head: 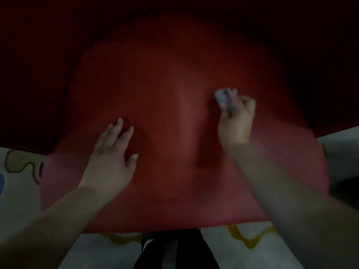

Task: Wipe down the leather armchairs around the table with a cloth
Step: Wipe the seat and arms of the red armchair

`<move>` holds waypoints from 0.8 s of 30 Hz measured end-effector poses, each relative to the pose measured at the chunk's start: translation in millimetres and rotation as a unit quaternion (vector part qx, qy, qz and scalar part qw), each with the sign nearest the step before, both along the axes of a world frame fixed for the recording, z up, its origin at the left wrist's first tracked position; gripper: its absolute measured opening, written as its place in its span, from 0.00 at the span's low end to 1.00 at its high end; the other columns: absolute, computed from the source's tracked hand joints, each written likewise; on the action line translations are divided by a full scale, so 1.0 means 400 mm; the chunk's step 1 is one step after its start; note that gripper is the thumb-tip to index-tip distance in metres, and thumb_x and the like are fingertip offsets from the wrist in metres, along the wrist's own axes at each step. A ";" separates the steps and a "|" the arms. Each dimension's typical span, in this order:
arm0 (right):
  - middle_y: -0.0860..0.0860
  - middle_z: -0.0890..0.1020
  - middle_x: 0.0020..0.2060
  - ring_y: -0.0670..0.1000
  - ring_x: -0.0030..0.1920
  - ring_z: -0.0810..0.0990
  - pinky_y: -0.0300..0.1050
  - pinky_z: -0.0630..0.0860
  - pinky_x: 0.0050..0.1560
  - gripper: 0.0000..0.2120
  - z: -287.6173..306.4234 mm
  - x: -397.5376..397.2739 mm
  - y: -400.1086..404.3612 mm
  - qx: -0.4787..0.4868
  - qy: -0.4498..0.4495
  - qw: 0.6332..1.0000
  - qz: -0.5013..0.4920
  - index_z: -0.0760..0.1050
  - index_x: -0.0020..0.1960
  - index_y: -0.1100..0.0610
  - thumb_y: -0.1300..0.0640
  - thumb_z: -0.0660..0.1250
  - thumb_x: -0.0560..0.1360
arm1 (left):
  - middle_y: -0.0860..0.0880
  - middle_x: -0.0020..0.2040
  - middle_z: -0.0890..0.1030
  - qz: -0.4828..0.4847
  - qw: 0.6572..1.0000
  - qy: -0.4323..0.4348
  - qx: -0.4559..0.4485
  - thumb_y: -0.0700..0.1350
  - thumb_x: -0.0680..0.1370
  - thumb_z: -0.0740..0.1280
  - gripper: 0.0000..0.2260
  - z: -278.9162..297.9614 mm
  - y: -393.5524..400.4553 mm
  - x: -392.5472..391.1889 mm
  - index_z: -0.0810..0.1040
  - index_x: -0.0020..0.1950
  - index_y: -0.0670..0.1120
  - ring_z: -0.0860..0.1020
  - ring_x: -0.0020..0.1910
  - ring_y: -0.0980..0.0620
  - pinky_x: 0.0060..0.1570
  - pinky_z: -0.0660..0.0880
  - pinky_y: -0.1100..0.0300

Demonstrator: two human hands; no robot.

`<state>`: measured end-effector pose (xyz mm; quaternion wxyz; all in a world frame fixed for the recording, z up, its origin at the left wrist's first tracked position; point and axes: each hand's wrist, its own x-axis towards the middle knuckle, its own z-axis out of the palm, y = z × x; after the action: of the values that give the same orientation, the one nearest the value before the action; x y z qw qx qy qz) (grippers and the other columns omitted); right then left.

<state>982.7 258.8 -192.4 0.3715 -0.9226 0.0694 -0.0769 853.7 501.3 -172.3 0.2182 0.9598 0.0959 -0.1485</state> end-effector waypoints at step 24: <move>0.56 0.77 0.57 0.59 0.54 0.73 0.54 0.75 0.54 0.18 -0.008 -0.100 0.220 -0.024 0.008 0.904 0.427 0.78 0.61 0.56 0.68 0.64 0.74 | 0.53 0.80 0.50 0.065 0.998 0.022 -0.008 0.48 0.77 0.67 0.33 -0.010 -0.007 -0.051 0.56 0.79 0.50 0.48 0.78 0.52 0.76 0.52 0.53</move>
<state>942.8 347.0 -195.6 0.3456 -0.8731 -0.3306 0.0947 833.1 498.5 -176.1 0.2327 0.9463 0.1613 -0.1558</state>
